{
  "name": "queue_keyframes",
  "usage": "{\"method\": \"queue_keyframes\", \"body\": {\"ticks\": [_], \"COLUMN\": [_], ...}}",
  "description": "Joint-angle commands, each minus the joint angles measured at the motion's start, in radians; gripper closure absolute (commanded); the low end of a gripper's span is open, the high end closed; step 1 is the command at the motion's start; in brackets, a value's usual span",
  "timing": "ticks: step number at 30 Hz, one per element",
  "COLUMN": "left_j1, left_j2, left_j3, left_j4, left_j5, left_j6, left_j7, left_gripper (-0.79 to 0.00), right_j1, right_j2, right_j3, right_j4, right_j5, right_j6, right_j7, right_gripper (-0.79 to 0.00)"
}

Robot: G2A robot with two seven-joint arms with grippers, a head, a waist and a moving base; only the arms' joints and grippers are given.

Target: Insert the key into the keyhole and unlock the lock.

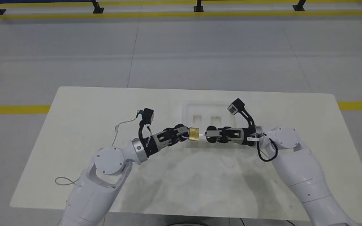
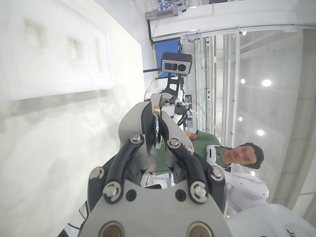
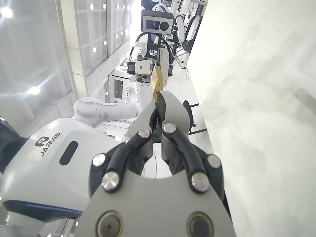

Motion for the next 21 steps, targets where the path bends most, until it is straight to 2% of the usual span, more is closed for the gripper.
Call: {"method": "queue_keyframes", "body": {"ticks": [1,21], "left_j1": [0.0,0.0], "left_j2": [0.0,0.0], "left_j3": [0.0,0.0], "left_j4": [0.0,0.0], "left_j5": [0.0,0.0], "left_j6": [0.0,0.0], "left_j7": [0.0,0.0], "left_gripper": [0.0,0.0], "right_j1": [0.001,0.012], "right_j2": [0.0,-0.003], "right_j3": [-0.001,-0.023], "right_j4": [0.0,0.019], "right_j5": [0.001,0.028], "right_j6": [0.002,0.027], "right_j7": [-0.001,-0.006], "right_gripper": [0.0,0.0]}}
